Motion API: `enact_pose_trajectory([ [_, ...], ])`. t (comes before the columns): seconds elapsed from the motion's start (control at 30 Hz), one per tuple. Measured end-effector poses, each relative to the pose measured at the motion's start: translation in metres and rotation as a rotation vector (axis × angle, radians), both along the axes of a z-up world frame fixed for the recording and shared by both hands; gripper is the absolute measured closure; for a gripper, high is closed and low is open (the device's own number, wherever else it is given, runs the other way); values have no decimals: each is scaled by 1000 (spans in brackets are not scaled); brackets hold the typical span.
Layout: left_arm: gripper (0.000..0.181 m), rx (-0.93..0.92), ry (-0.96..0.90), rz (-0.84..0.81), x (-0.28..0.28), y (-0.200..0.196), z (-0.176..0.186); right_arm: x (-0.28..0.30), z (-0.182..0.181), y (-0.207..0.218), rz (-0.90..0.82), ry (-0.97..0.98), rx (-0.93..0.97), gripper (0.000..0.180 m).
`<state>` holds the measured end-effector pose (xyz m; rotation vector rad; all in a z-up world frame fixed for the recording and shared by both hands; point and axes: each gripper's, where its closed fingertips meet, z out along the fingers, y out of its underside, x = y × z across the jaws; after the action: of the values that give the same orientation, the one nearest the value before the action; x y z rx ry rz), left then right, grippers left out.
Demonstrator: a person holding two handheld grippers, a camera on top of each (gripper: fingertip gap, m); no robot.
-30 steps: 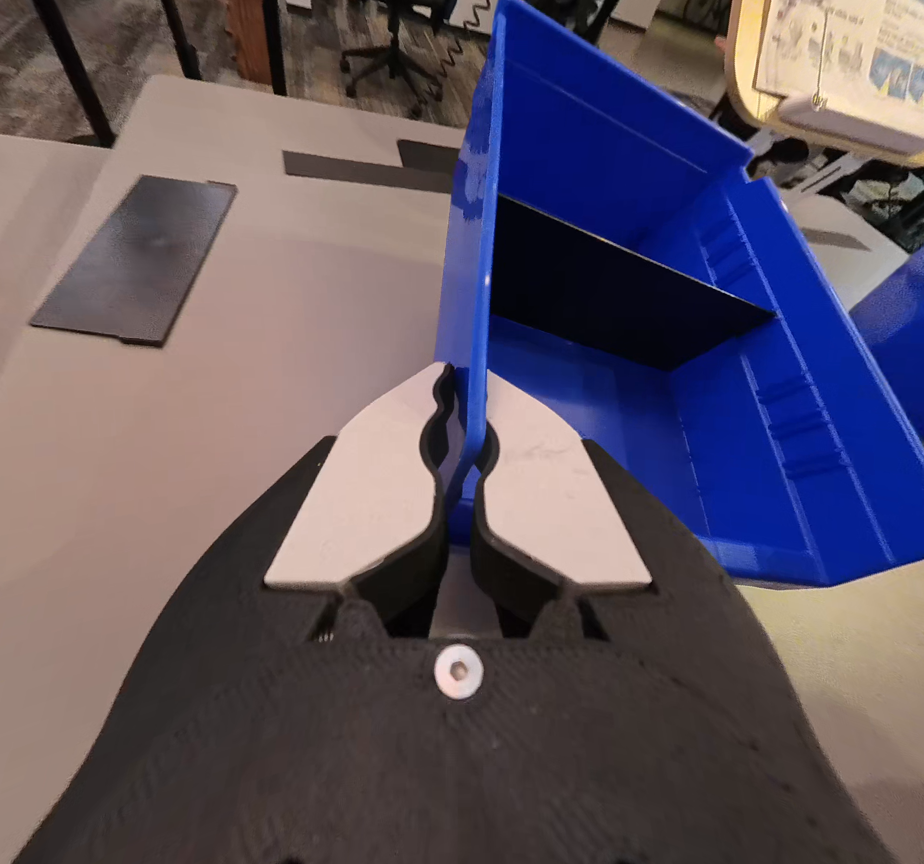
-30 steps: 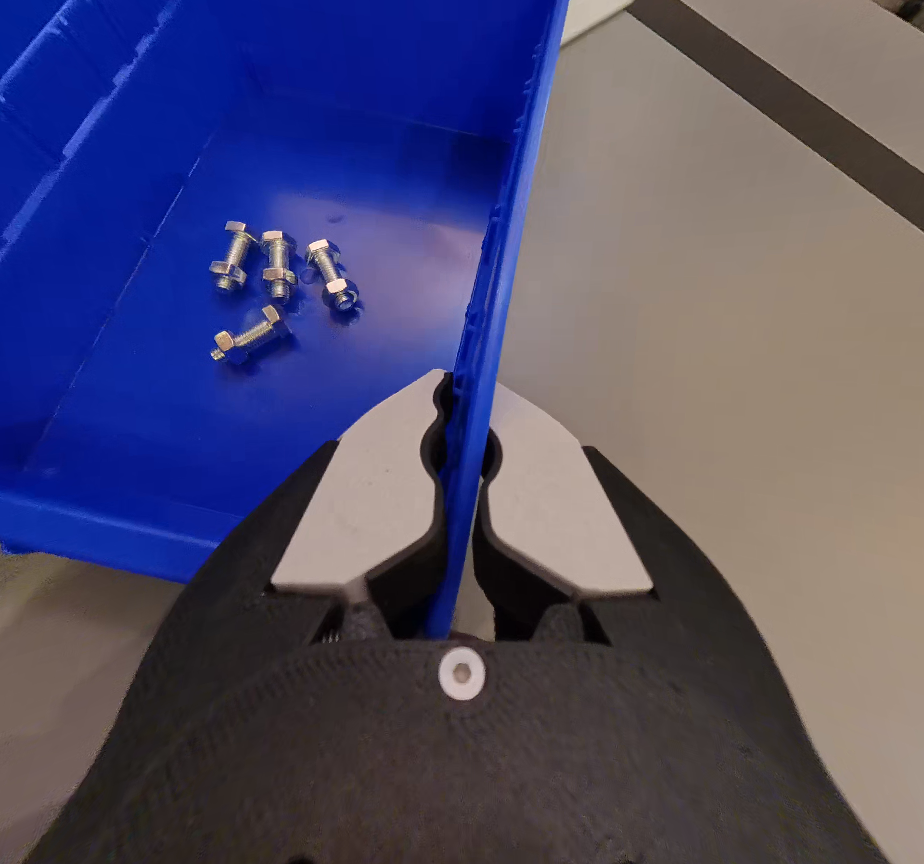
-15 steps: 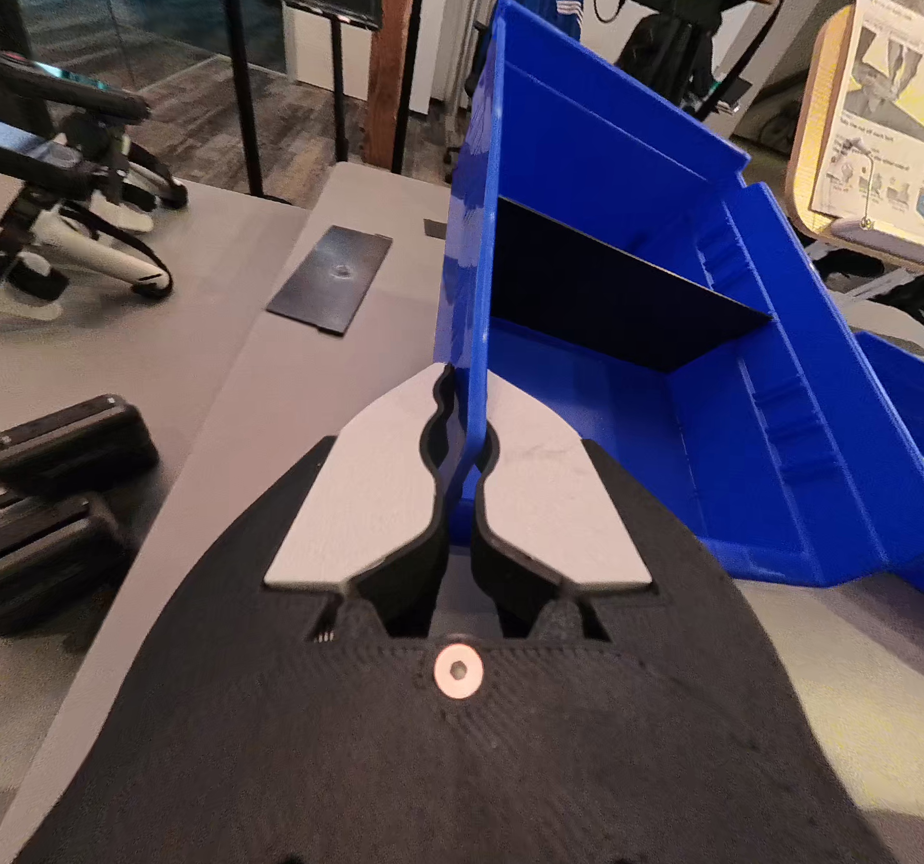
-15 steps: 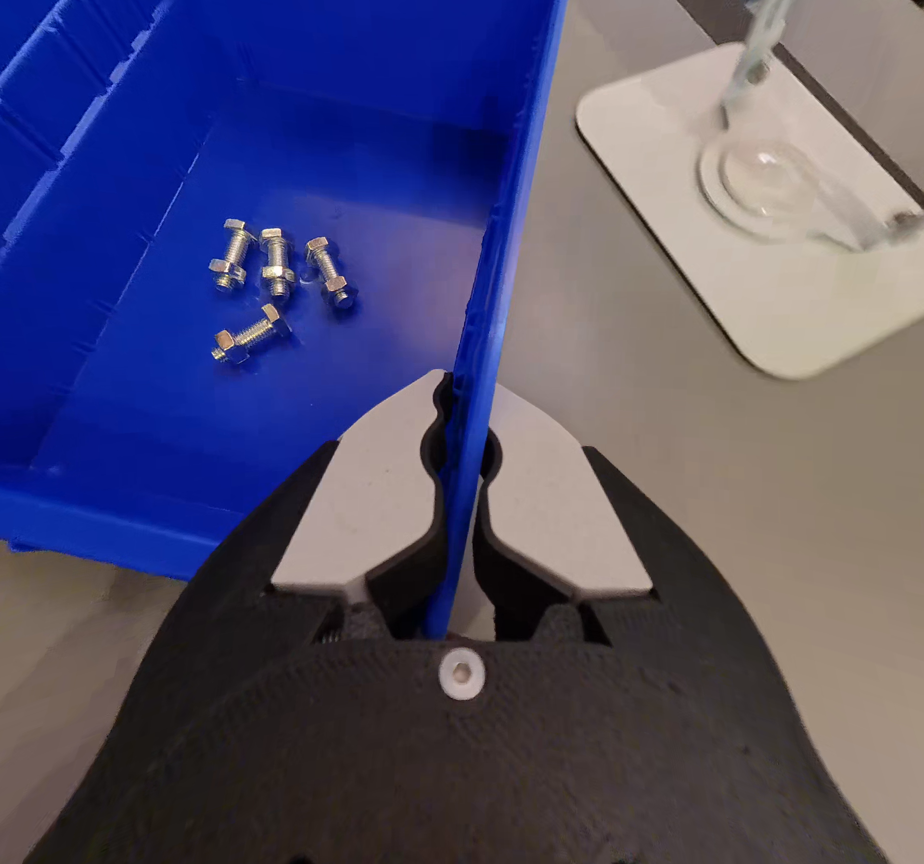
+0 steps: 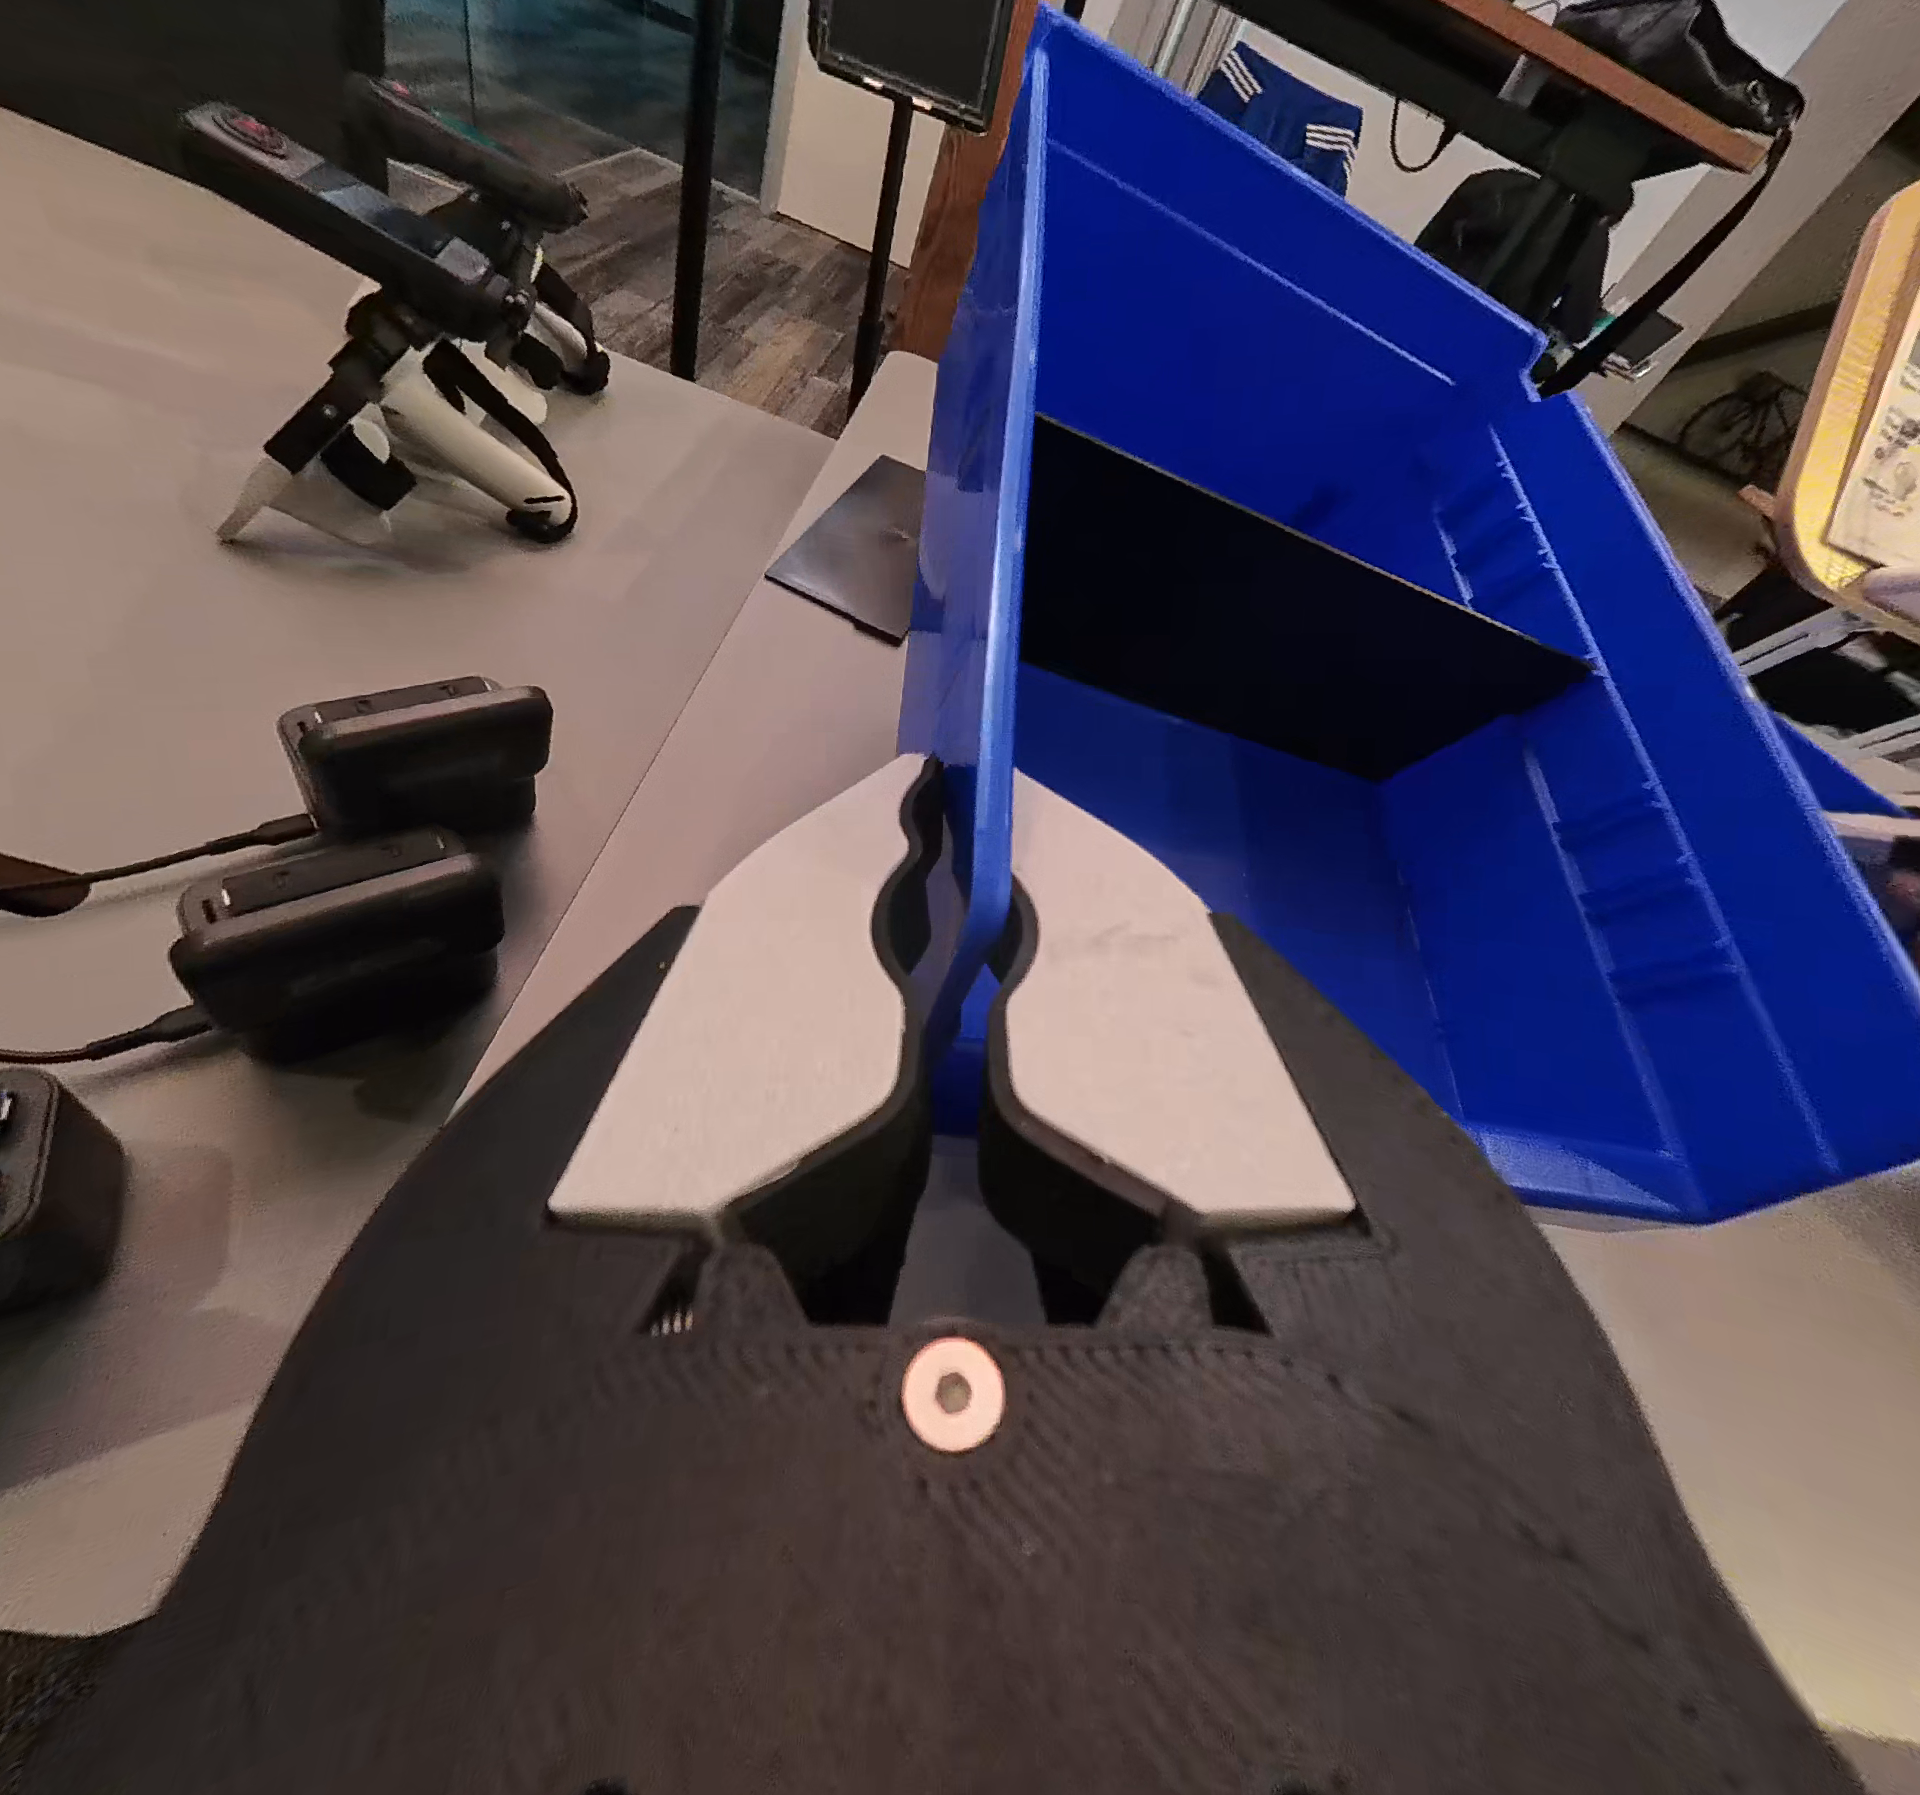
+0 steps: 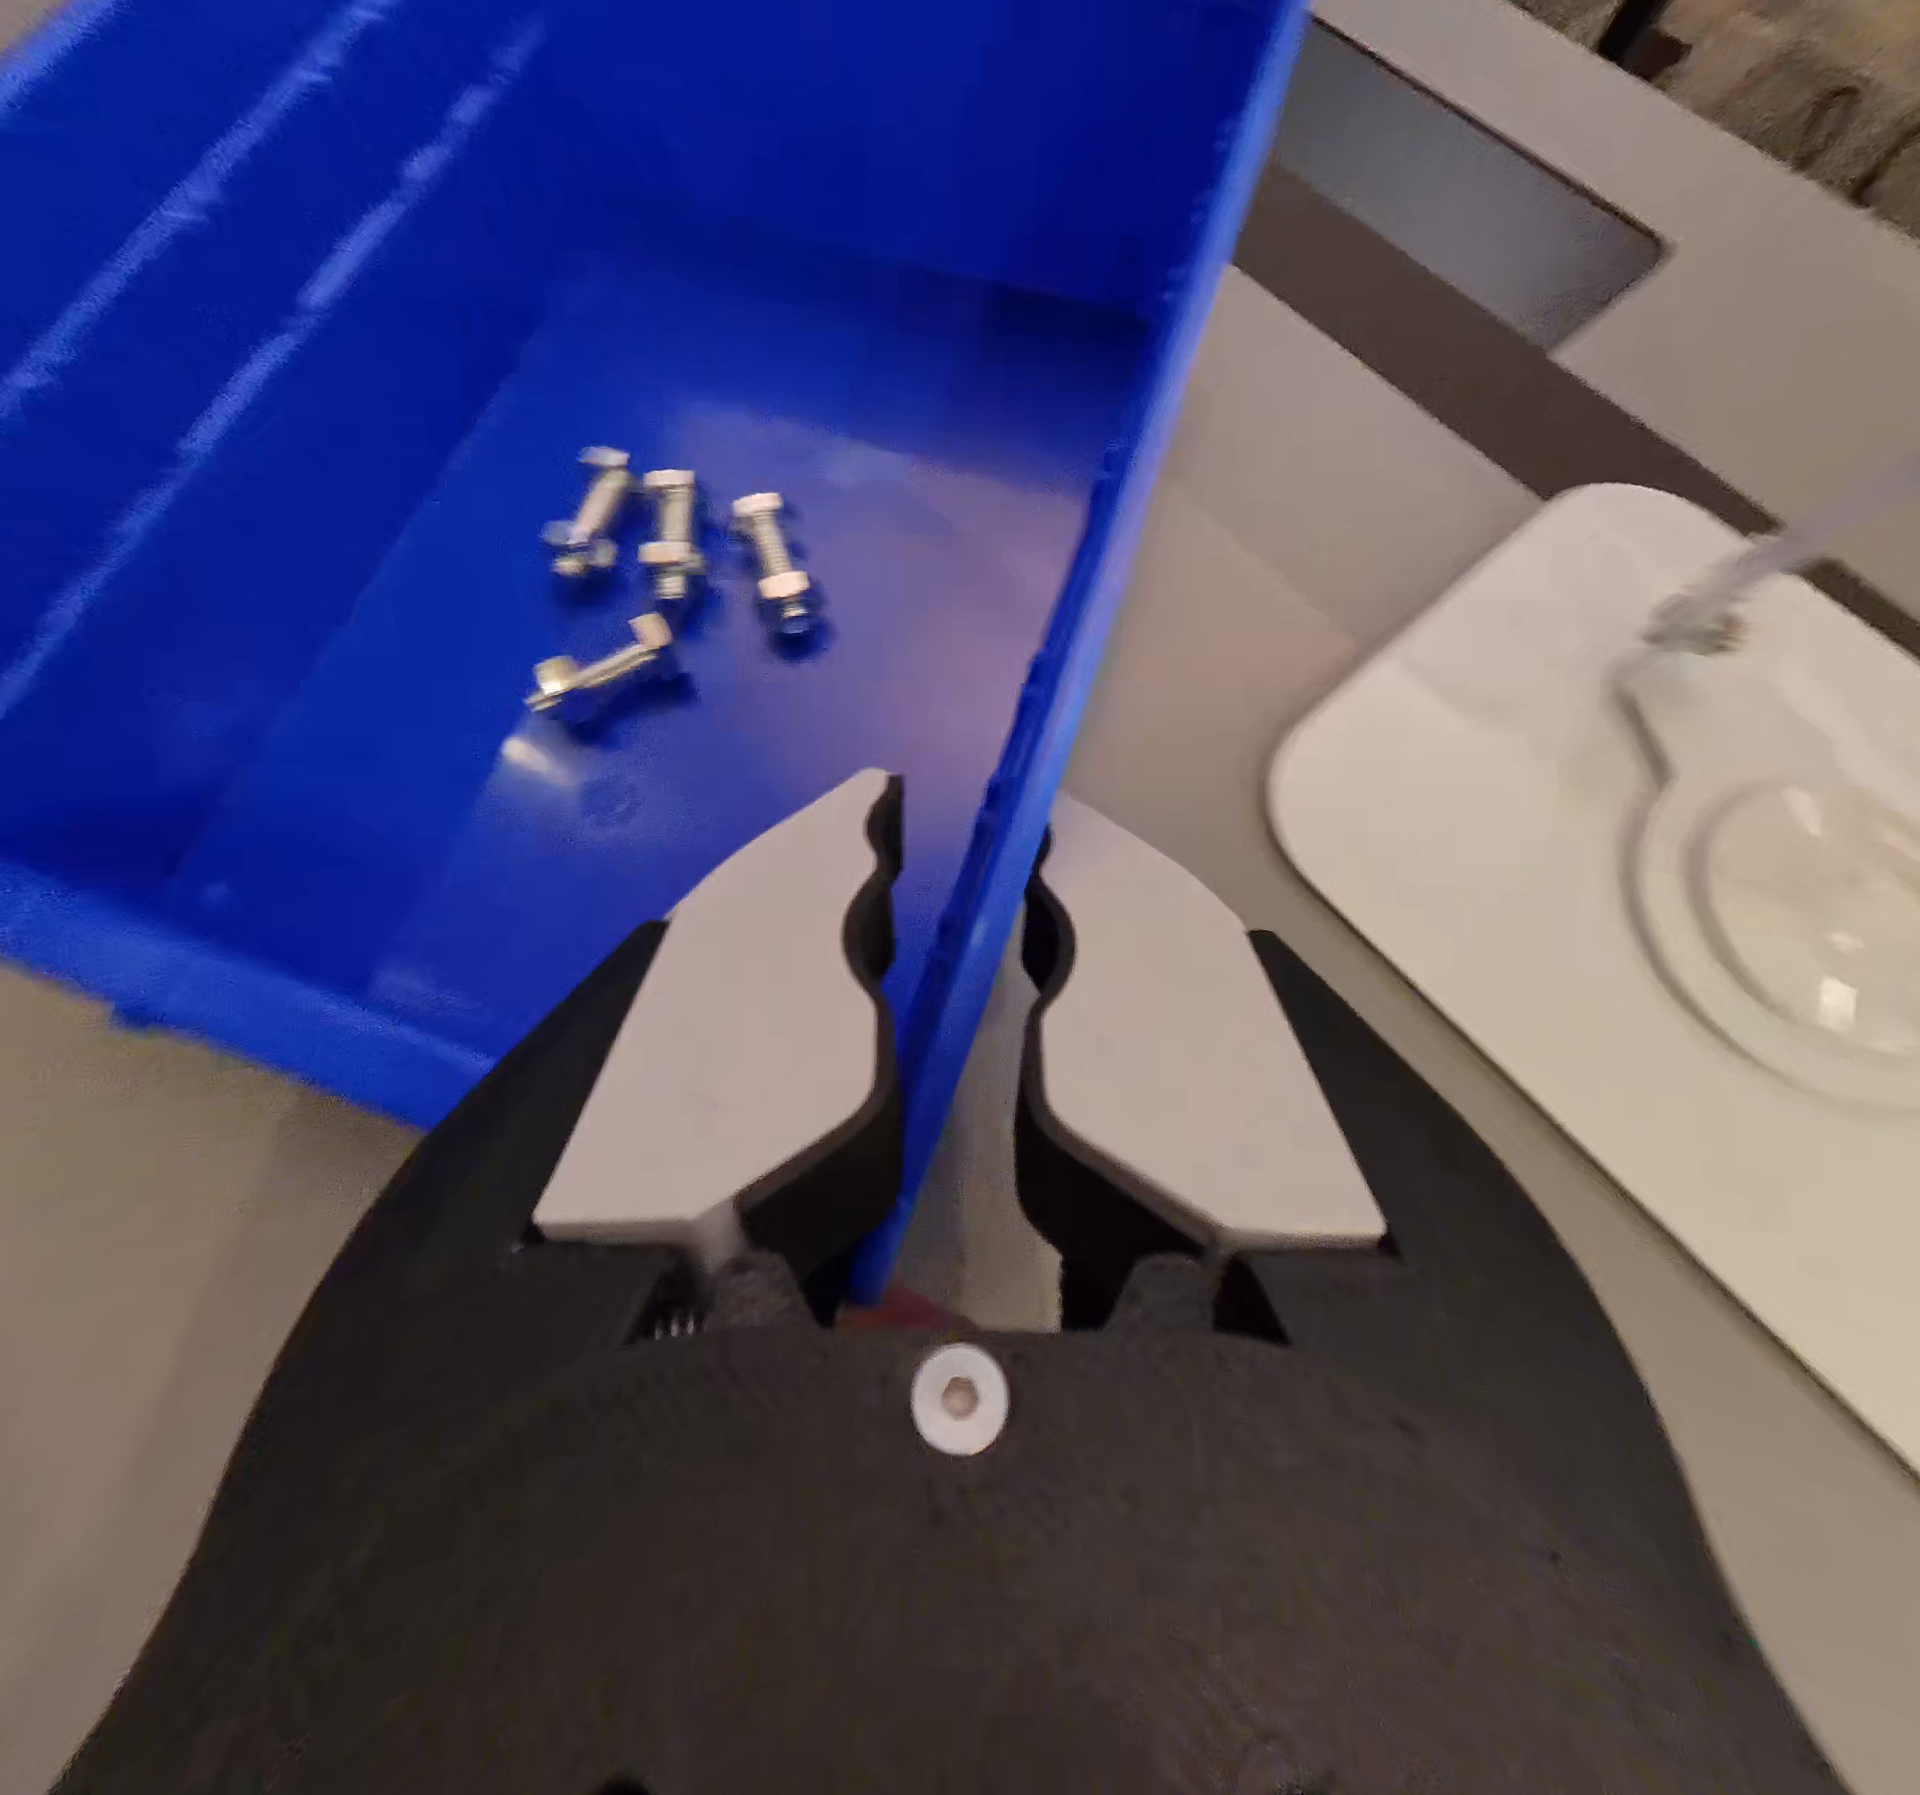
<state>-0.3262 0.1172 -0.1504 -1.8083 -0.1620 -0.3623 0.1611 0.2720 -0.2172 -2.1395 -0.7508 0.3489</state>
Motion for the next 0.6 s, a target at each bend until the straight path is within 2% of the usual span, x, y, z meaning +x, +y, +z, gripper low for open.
enact_pose_trajectory([
  [0.13, 177, 4, -27, -11, -1, 1, -5, -44, 10, -16, 50, 176, 3, 120],
  [0.27, 177, 10, -30, -3, -8, -1, -5, -56, 31, -36, 99, 190, 175, 124],
  [0.33, 177, 13, -42, 6, -11, -1, -7, -57, 28, -36, 80, 142, 225, 139],
  [0.6, 177, 25, -41, 22, -14, -7, 1, -95, 28, -27, 26, 308, 195, 136],
])
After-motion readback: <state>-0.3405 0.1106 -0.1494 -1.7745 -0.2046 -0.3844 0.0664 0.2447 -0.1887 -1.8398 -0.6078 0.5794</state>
